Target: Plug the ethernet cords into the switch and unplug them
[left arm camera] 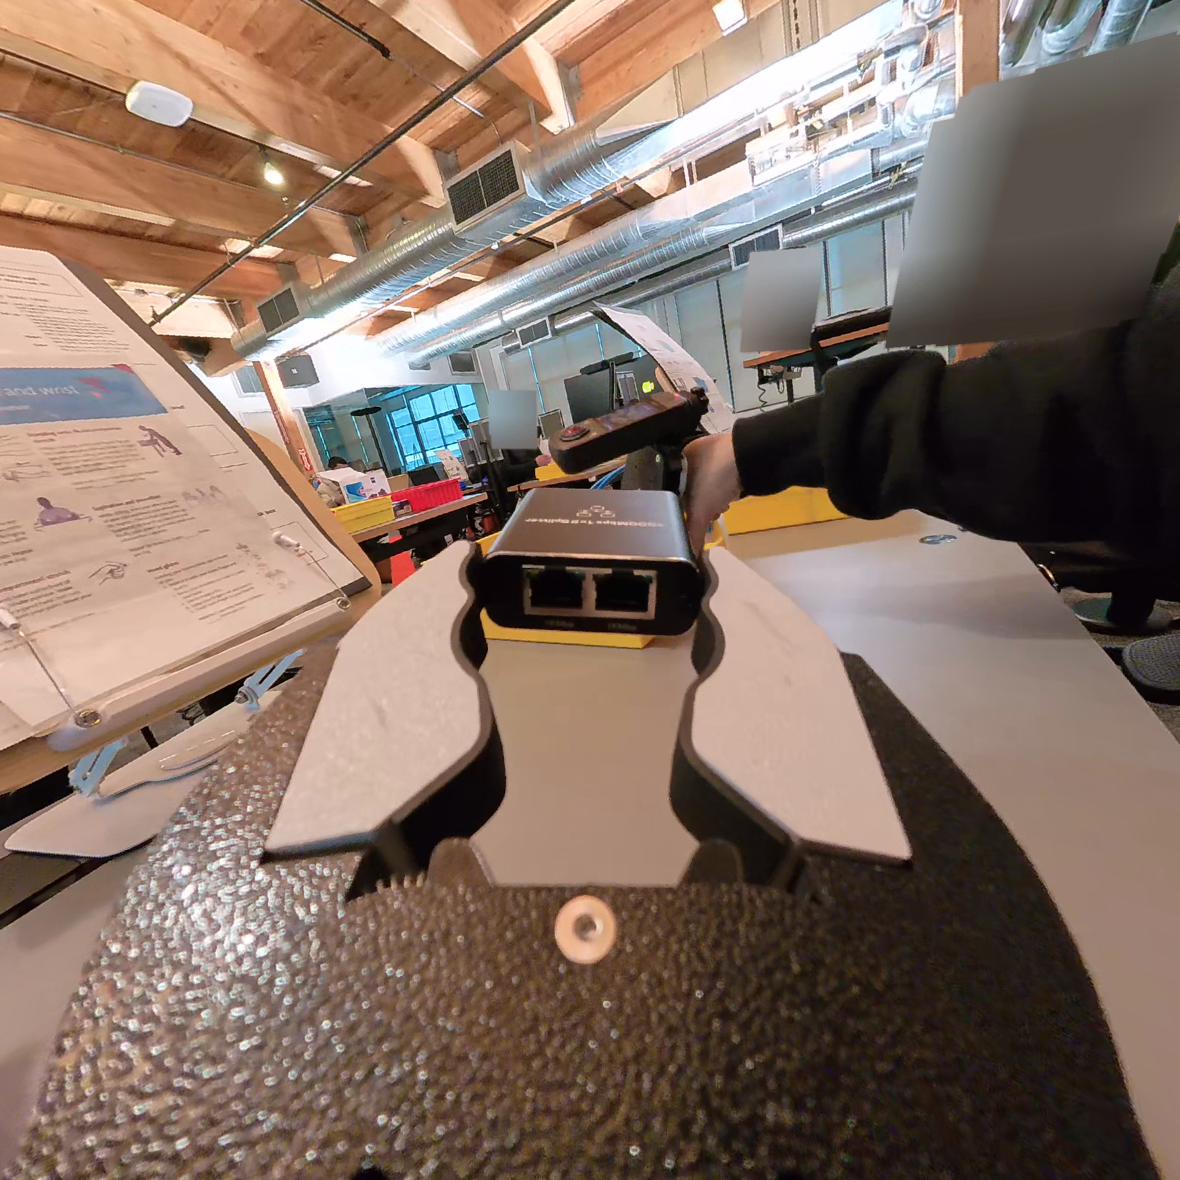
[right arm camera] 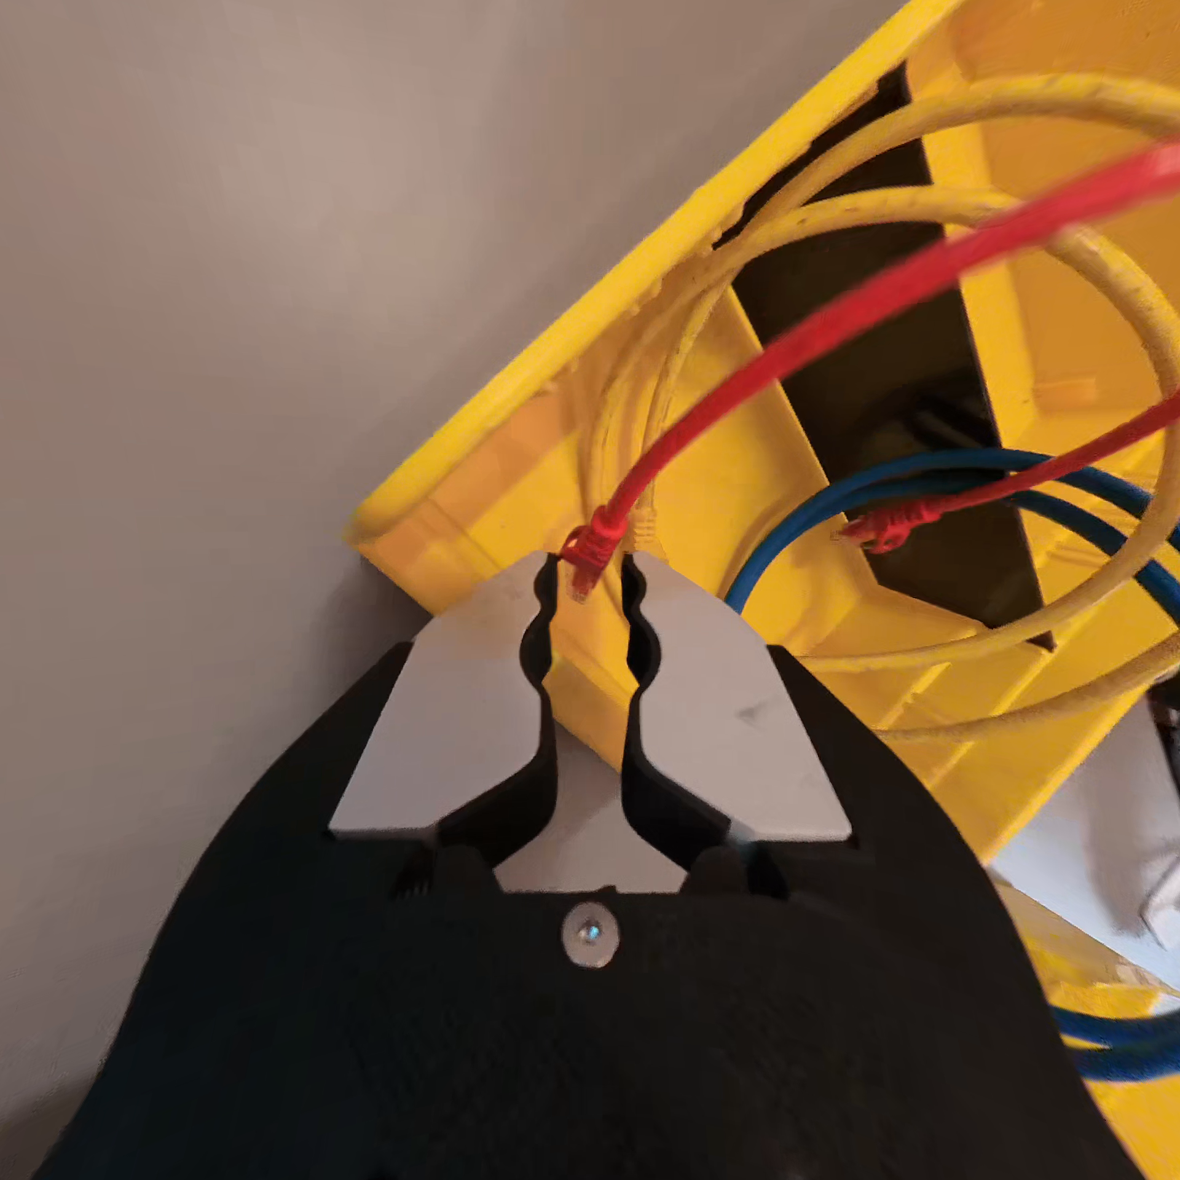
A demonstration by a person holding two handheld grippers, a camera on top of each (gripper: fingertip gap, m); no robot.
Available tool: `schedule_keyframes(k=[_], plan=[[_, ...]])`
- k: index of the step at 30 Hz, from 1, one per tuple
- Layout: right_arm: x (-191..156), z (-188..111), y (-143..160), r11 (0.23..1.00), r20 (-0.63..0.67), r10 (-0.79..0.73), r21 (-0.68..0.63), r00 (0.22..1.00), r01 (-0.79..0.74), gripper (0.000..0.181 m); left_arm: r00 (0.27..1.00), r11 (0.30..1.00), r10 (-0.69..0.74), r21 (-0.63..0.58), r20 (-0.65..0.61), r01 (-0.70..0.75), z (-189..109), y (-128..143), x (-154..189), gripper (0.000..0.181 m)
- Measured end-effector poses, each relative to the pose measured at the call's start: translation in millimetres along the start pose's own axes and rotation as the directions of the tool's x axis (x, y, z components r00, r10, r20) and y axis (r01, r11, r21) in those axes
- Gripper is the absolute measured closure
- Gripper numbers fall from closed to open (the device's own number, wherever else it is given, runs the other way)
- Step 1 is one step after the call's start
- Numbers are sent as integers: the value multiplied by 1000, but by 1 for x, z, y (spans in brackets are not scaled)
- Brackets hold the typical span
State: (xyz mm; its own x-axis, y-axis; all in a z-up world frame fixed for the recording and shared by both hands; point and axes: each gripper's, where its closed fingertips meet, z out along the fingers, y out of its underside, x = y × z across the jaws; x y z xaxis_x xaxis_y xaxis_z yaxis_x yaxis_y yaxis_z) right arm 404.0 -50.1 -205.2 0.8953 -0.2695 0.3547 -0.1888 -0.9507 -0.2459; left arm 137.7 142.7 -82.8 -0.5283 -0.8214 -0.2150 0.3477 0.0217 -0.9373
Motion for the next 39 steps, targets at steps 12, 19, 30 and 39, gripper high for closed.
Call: schedule_keyframes(k=[12, 19, 30, 39], plan=[[-48, -84, -37, 902, 378, 148, 327, 914, -281, 102, 1000, 1000, -5, -6, -11, 5, 0, 1, 2, 119], [-214, -197, -103, 729, 958, -212, 285, 191, -622, 101, 989, 993, 116, -19, -92, -119, 9, 1, 27, 119], [-300, -190, -128, 863, 971, -240, 214, 1, -457, 153, 944, 947, 287, -97, -165, -305, 10, 17, 41, 119], [-169, -143, -139, 864, 723, -116, 413, 681, -290, 154, 984, 983, 132, -114, -122, -146, 12, 23, 32, 105]])
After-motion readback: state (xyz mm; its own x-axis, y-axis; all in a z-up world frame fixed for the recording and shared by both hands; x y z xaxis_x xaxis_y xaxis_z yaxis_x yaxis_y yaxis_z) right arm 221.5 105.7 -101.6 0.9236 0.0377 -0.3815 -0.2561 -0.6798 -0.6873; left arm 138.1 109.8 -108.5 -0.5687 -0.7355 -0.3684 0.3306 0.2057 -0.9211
